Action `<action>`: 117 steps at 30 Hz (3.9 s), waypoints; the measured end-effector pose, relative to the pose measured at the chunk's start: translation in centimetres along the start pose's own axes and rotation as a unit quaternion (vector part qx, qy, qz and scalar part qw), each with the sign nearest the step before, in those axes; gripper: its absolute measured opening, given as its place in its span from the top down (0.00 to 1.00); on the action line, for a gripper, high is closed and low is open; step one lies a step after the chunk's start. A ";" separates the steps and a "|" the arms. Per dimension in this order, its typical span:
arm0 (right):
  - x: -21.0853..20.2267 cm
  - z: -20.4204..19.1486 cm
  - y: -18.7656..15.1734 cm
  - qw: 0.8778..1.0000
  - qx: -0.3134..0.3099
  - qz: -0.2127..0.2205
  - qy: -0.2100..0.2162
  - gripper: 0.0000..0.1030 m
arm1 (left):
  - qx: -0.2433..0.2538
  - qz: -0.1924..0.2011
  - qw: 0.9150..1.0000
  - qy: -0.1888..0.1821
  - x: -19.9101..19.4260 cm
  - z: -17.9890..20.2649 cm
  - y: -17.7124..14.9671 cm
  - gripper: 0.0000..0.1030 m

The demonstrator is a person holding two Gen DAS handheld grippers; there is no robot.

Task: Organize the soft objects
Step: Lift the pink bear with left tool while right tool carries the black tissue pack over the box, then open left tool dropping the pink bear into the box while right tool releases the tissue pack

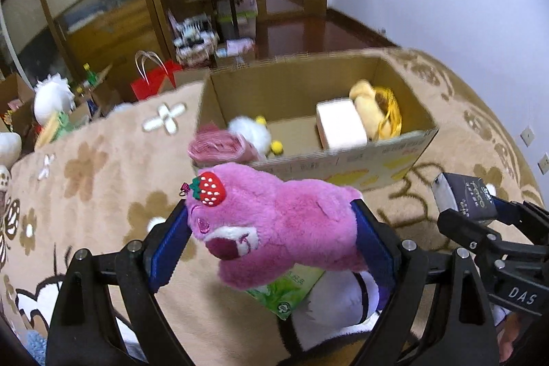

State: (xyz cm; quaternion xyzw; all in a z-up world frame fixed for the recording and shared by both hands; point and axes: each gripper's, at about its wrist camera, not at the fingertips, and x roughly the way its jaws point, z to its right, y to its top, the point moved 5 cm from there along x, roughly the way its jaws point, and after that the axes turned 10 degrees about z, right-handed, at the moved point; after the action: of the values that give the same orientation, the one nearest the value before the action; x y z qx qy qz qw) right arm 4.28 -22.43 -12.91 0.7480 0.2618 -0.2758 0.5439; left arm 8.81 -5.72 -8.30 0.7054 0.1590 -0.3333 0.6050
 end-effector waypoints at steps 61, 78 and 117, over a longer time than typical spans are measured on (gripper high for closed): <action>6.1 -3.7 9.4 0.991 -0.087 0.102 -0.008 0.27 | 0.022 0.031 0.999 0.022 9.2 -2.3 8.7 0.14; 7.2 -3.2 9.0 0.993 -0.081 0.081 -0.015 0.27 | 0.033 -0.004 0.999 0.012 10.8 -1.8 7.4 0.13; 0.4 -4.3 8.3 0.991 -0.077 0.109 0.000 0.00 | 0.029 -0.003 0.999 0.019 4.2 -3.0 6.5 0.04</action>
State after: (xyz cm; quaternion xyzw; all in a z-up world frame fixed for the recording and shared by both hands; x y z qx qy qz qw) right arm 10.83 -20.53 -6.54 0.7283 0.1993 -0.1936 0.6264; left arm 16.79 -4.97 -6.14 0.7283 0.1629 -0.3259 0.5804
